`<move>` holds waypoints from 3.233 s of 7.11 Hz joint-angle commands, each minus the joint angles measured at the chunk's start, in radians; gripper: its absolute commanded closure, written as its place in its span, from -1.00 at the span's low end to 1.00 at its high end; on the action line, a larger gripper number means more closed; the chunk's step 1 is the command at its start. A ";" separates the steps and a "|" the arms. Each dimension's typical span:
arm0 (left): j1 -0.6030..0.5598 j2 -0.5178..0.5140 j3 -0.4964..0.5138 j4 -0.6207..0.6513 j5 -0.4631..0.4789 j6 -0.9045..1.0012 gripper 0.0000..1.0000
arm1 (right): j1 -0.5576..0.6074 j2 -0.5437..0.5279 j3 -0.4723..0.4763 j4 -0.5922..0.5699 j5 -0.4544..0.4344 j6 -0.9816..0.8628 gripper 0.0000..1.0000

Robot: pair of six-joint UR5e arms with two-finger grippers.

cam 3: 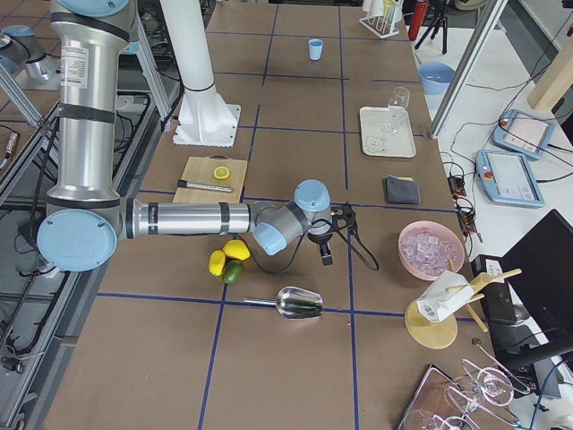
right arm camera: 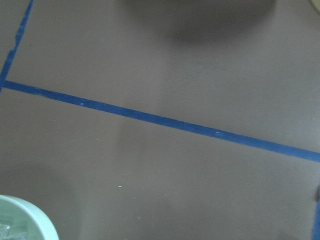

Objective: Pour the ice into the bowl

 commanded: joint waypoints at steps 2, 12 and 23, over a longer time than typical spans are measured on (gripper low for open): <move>0.000 0.000 0.001 0.001 -0.007 0.000 -1.00 | 0.283 -0.003 0.092 -0.456 0.010 -0.419 -1.00; 0.003 0.008 0.046 -0.005 -0.005 0.043 -1.00 | 0.284 -0.045 0.133 -0.662 0.100 -0.424 -1.00; 0.003 0.006 0.043 -0.010 -0.007 0.043 -1.00 | 0.282 -0.046 0.133 -0.660 0.100 -0.426 -1.00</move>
